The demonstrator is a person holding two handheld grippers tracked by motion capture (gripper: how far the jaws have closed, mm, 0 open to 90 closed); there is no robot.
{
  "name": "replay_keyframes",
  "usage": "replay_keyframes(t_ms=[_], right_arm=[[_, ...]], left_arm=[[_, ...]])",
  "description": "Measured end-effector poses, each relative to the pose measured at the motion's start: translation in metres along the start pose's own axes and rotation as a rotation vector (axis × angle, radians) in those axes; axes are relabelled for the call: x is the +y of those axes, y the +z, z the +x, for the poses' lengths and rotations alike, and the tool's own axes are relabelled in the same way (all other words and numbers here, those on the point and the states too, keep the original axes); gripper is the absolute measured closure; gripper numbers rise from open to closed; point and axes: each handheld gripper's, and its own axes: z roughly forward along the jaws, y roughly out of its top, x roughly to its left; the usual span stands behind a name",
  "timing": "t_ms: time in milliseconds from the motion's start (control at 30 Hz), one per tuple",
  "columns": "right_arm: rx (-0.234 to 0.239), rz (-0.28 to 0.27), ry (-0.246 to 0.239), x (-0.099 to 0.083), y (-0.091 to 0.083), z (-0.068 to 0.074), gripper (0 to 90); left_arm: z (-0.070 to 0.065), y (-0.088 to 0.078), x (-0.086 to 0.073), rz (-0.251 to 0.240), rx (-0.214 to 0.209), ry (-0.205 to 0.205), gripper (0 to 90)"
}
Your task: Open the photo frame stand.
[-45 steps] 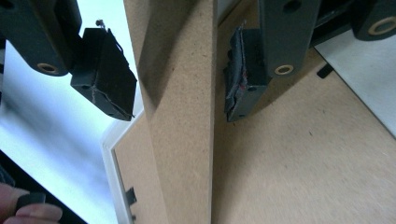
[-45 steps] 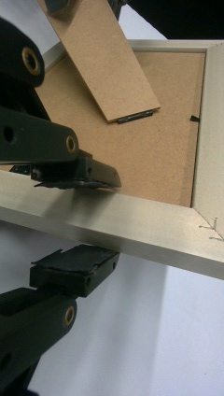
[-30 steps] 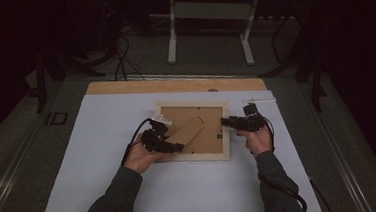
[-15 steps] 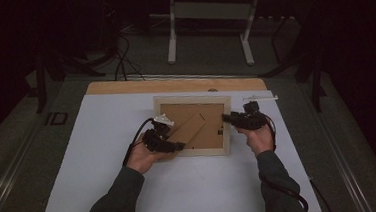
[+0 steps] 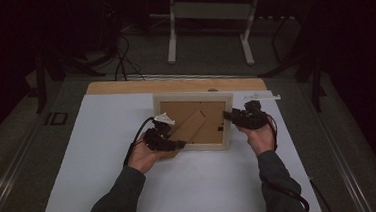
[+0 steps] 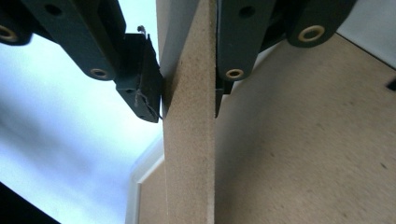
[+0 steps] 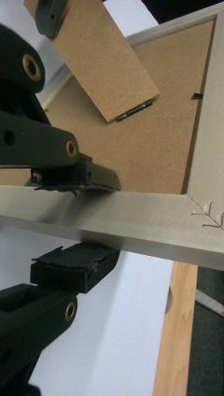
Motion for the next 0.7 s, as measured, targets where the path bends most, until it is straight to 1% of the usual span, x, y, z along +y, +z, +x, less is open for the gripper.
replay_keyframes(t_ms=[67, 167, 233, 467, 700], right_arm=[[-0.005, -0.004, -0.012, 0.0005, -0.0013, 0.0010, 62.2], [-0.010, -0.011, -0.020, 0.0013, -0.0028, 0.0027, 62.3], [-0.016, -0.012, -0.028, 0.0019, -0.0030, 0.0031, 62.3], [-0.031, -0.025, -0.045, 0.0030, -0.0049, 0.0045, 62.3], [-0.066, -0.027, -0.089, 0.0052, -0.0062, 0.0091, 62.4]], left_arm=[[0.0001, -0.0004, 0.0010, -0.004, 0.008, -0.005, 73.9], [0.0008, -0.0004, 0.0022, -0.011, 0.009, -0.013, 74.9], [0.0009, -0.0002, 0.0027, -0.012, 0.011, -0.005, 75.2], [-0.0010, 0.0021, 0.0042, -0.021, 0.028, 0.001, 76.3], [-0.0040, 0.0043, 0.0061, -0.034, 0.036, 0.011, 78.7]])
